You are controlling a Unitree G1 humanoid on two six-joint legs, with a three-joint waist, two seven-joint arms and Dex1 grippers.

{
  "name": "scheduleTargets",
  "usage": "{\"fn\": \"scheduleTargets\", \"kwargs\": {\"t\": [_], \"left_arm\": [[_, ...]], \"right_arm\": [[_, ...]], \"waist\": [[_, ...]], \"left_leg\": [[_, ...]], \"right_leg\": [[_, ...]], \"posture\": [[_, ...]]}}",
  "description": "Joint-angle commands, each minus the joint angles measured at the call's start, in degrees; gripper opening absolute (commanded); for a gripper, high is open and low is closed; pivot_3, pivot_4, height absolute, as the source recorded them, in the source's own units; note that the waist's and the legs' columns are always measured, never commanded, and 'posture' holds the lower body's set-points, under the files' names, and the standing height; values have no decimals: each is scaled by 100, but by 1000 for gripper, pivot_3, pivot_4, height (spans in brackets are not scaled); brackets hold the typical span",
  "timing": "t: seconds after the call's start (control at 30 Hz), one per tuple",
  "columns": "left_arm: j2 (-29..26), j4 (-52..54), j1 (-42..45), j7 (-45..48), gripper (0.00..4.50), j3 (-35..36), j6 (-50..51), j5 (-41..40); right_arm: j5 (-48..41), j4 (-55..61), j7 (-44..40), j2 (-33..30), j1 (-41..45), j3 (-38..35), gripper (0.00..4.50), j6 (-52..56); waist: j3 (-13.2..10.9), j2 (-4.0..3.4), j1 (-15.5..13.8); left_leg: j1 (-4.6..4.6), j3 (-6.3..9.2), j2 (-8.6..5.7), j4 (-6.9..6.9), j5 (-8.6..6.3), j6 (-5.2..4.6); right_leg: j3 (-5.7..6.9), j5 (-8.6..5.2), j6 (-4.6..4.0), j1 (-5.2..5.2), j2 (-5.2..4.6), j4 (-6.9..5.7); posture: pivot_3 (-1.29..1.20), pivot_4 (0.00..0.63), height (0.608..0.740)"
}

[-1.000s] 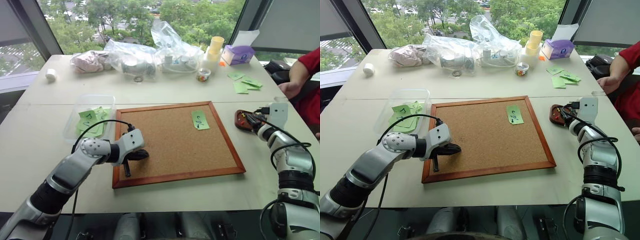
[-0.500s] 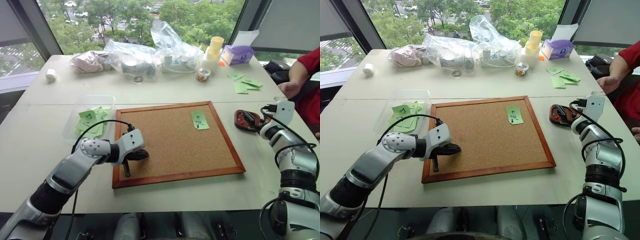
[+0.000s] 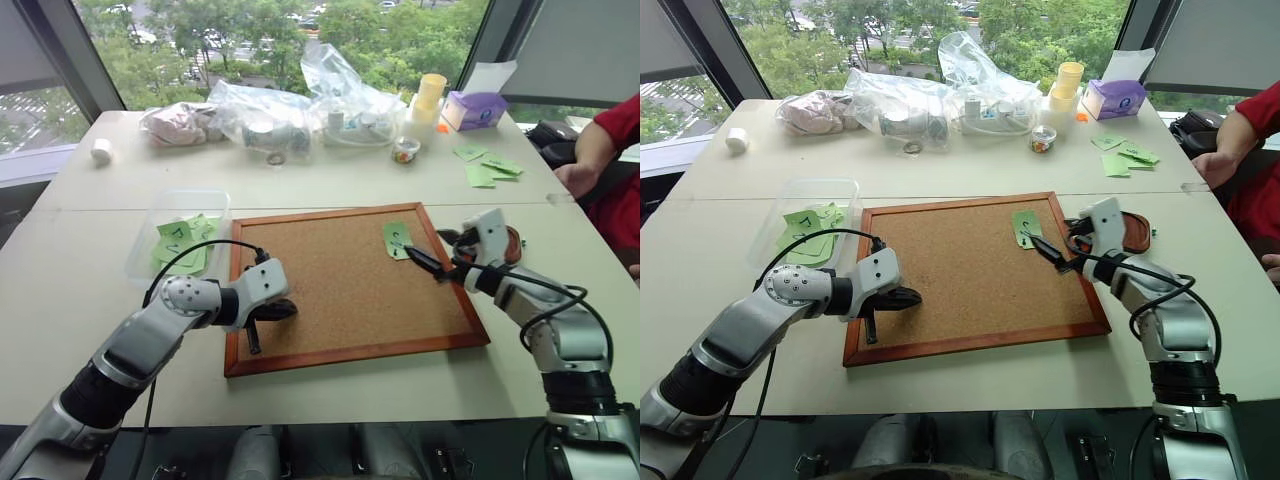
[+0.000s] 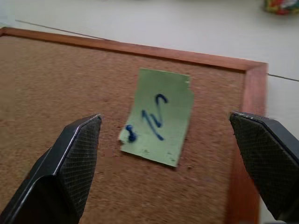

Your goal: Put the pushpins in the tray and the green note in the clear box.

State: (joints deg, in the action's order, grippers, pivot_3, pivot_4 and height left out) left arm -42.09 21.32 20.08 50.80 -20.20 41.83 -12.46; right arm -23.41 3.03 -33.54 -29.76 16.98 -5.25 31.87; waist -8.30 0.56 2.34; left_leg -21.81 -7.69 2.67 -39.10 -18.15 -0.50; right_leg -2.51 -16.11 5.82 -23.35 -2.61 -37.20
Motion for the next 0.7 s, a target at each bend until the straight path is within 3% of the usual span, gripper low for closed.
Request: {"fn": "scheduleTargets", "kwargs": {"t": [0.03,0.5,0.6,0.7], "left_arm": [[-42,-214,-184,52,0,-290,162,150],[-3,-153,-226,-22,0,-270,256,124],[3,-153,-223,-27,0,-271,257,128],[10,-148,-232,-35,0,-269,257,134]], "right_arm": [[76,196,-5,113,87,149,4471,-51],[333,-517,-155,369,426,473,4471,-158],[386,-759,-172,461,497,492,3644,-185],[487,-1029,-197,525,535,526,2205,-331]], "waist": [[0,0,-2],[0,0,-1],[0,0,-1],[1,2,0]], "left_leg": [[0,0,0,0,0,0],[2,-1,0,0,0,0],[2,-1,0,0,0,0],[2,-1,-1,0,0,0]], "right_leg": [[0,-2,-4,0,0,0],[1,-5,-9,1,0,0],[1,-5,-9,1,0,0],[1,-5,-8,1,0,0]], "posture": [[0,150,735],[0,150,735],[0,150,735],[0,150,735]]}}
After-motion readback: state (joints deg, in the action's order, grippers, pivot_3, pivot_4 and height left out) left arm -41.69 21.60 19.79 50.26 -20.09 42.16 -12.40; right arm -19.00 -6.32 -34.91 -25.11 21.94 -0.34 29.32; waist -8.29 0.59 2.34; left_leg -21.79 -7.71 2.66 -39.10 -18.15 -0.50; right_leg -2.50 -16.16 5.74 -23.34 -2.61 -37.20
